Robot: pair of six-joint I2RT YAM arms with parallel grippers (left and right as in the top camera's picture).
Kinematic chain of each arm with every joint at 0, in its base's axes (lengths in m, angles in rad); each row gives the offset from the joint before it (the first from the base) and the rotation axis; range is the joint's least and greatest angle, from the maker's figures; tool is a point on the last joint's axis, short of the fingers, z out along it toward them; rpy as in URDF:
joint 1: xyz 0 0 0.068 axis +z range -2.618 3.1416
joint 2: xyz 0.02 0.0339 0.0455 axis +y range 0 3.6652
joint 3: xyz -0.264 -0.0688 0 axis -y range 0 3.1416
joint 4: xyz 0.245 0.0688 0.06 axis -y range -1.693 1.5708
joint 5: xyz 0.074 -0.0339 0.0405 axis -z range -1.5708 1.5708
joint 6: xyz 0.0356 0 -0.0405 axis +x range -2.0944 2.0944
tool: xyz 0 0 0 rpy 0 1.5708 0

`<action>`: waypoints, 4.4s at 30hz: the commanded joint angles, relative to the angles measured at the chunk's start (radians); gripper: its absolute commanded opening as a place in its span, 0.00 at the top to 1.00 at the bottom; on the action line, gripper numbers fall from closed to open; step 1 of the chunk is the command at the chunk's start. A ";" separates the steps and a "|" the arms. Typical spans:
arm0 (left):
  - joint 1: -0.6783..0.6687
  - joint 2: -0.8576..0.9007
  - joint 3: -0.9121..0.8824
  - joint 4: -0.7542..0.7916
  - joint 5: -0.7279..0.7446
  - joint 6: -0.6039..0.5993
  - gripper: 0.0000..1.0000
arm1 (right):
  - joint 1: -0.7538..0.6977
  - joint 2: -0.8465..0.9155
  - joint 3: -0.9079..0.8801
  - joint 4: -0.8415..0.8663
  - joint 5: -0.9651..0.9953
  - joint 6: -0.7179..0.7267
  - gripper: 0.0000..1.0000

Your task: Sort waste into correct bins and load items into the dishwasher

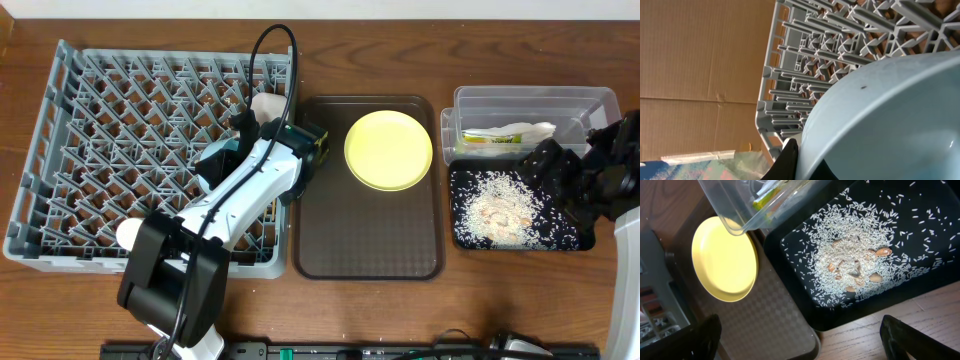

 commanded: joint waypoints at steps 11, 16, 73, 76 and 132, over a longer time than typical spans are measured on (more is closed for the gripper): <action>-0.026 0.019 -0.022 -0.056 -0.073 -0.063 0.92 | -0.006 -0.008 -0.002 -0.003 -0.007 0.001 0.01; -0.026 0.019 -0.022 -0.017 -0.183 -0.070 0.93 | -0.006 -0.008 -0.002 -0.003 -0.007 0.001 0.01; -0.227 -0.155 0.121 0.198 0.741 0.000 0.55 | -0.006 -0.008 -0.002 -0.003 -0.006 0.001 0.01; -0.227 -0.200 0.121 0.313 0.803 0.061 0.51 | -0.006 -0.008 -0.002 -0.003 -0.006 0.001 0.01; -0.076 -0.556 0.096 0.402 0.924 0.359 0.40 | 0.781 0.465 -0.055 0.365 0.393 0.745 0.27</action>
